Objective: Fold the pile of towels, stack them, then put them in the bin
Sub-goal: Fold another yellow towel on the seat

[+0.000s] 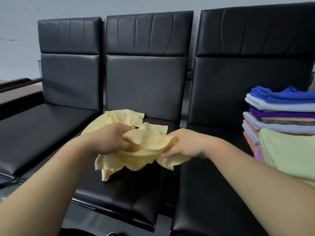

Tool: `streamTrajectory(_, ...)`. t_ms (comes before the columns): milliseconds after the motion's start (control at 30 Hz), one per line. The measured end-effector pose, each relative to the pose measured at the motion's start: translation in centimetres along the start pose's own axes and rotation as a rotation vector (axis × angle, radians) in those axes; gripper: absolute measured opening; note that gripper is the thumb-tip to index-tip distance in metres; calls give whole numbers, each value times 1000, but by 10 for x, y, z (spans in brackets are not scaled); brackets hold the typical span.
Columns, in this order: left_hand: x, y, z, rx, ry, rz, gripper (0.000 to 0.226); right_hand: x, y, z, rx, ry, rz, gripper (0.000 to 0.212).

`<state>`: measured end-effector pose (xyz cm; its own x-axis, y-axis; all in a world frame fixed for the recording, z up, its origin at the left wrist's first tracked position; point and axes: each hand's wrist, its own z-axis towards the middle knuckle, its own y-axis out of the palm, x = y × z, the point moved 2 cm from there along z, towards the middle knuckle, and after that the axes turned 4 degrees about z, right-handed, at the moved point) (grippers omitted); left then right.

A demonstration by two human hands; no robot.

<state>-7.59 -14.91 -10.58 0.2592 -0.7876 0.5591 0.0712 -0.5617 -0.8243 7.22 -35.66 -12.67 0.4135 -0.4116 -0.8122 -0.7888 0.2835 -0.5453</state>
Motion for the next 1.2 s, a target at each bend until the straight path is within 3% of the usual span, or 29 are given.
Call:
streamTrajectory(200,-13,25,-9,-440,-181,308,32,17,37,7,-189,60,-151,13)
streamTrajectory(333,-23,37,-12,-566,-248,455,32,31,53,8,-222,102,-134,22)
streamTrajectory(433,-29,38,-18,-604,-253,400,23,33,61,9,-250,96,-156,25)
streamTrajectory(500,-34,35,-18,-541,-236,342,19,30,60,10,-231,79,-99,22)
streamTrajectory(567,-41,32,-15,-371,-213,238,13,23,55,12,-167,37,10,16)
streamTrajectory(700,-32,24,-8,-38,-115,-178,14,3,42,14,-30,-47,201,13)
streamTrajectory(800,-13,2,-6,19,-35,-299,20,-14,30,15,0,-51,27,28)
streamTrajectory(867,-2,-12,-4,-64,-44,-161,27,-27,18,15,-6,-75,-234,27)
streamTrajectory(933,11,-25,0,-98,-109,230,20,-43,-3,10,44,-105,-430,14)
streamTrajectory(1000,25,-42,2,-35,-147,368,14,-54,-31,-1,117,-90,-393,10)
streamTrajectory(1067,35,-56,2,-7,-108,158,3,-62,-54,-16,156,-85,-118,12)
streamTrajectory(1133,52,-67,3,-9,-27,-182,13,-70,-70,-34,160,-126,176,20)
streamTrajectory(1200,75,-74,9,26,53,-517,23,-77,-82,-50,141,-150,288,29)
